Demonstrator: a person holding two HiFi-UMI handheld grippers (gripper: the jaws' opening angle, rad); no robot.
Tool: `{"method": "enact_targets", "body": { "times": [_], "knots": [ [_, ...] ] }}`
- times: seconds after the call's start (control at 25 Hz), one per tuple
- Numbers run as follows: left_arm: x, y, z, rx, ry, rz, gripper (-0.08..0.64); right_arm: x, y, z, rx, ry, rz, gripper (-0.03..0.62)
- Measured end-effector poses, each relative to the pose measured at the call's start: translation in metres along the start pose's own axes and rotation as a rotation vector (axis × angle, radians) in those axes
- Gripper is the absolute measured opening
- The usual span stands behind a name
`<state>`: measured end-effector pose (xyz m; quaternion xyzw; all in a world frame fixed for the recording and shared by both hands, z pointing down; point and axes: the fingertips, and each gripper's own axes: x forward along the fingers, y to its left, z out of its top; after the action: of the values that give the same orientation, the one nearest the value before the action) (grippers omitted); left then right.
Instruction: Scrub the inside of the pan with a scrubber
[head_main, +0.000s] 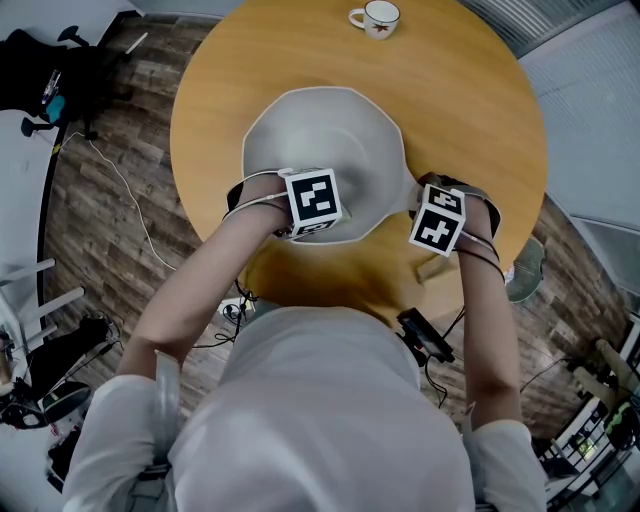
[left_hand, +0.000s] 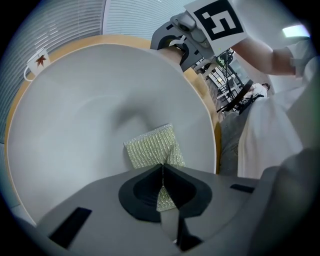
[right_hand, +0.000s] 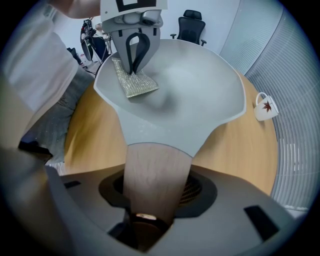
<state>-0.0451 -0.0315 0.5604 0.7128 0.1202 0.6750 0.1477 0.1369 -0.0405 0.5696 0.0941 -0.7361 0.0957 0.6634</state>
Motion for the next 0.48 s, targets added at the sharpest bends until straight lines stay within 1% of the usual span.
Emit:
{"method": "enact_targets", "body": {
  "times": [0.16,0.48],
  "knots": [
    [0.002,-0.003,0.007,0.019,-0.016,0.013,0.017,0.0,0.0,0.0,0.002,0.004,-0.003,0.19],
    [0.004,-0.006,0.03,0.047,-0.091,0.022,0.017,-0.001,-0.002,0.002,0.006,0.01,-0.007,0.192]
  ]
}}
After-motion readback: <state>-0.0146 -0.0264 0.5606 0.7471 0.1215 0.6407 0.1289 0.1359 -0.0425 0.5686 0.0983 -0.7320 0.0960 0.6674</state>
